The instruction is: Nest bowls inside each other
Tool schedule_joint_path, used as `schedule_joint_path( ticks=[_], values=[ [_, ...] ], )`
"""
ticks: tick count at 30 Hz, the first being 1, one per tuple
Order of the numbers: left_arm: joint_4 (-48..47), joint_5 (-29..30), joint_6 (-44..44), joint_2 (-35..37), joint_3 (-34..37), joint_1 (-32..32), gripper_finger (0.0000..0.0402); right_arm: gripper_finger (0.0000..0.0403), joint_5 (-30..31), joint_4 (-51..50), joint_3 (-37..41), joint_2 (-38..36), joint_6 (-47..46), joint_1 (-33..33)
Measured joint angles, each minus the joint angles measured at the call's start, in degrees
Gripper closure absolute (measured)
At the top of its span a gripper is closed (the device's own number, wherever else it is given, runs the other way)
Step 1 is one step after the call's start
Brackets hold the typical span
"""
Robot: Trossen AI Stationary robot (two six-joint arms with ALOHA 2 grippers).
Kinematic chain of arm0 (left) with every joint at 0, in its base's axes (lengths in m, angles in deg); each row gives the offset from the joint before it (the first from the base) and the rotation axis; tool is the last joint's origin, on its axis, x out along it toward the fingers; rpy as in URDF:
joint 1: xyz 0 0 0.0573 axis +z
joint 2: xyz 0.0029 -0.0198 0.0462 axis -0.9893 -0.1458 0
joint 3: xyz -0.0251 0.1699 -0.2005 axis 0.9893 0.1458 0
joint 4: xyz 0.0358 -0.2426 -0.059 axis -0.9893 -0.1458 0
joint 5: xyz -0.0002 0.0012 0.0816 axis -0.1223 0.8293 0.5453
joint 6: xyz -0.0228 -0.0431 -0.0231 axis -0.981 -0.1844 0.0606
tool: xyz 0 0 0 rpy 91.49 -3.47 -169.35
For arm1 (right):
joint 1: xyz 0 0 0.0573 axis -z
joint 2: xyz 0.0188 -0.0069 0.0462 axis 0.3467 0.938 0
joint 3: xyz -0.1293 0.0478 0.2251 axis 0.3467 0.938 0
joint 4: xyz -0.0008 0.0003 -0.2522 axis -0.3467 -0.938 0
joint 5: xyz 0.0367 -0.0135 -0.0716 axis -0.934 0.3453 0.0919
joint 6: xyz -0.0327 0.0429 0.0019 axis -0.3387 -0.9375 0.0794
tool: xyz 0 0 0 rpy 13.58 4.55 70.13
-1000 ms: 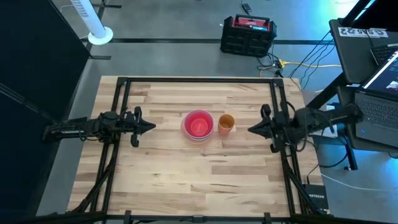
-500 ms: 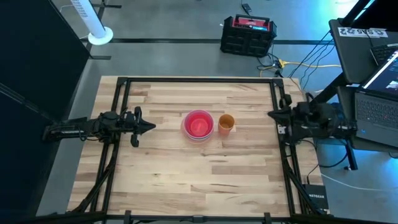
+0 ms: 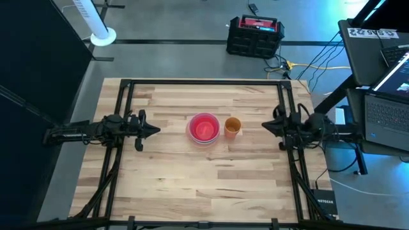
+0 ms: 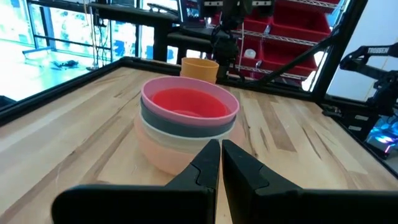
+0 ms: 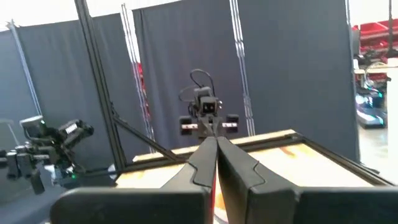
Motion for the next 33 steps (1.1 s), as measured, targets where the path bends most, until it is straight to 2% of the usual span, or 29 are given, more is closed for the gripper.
schedule_joint_path(
  ticks=[12, 15, 20, 23, 33],
  values=[
    [0.0, 0.0, 0.0, -0.2, 0.0, 0.0, 0.0402, 0.0403, -1.3, 14.7, 10.5, 0.0, 1.0, 0.0],
    [0.0, 0.0, 0.0, -0.2, 0.0, 0.0, 0.0402, 0.0403, -1.7, 12.0, 10.6, 0.0, 3.1, 0.0],
    [0.0, 0.0, 0.0, -0.2, 0.0, 0.0, 0.0402, 0.0403, -2.6, 1.8, 10.6, 0.0, 4.0, 0.0],
    [0.0, 0.0, 0.0, -0.2, 0.0, 0.0, 0.0402, 0.0403, -5.1, 1.2, 10.6, 0.0, 5.2, 0.0],
    [0.0, 0.0, 0.0, -0.2, 0.0, 0.0, 0.0402, 0.0403, -6.5, 1.2, 10.6, 1.4, 5.5, 6.6]
  ],
)
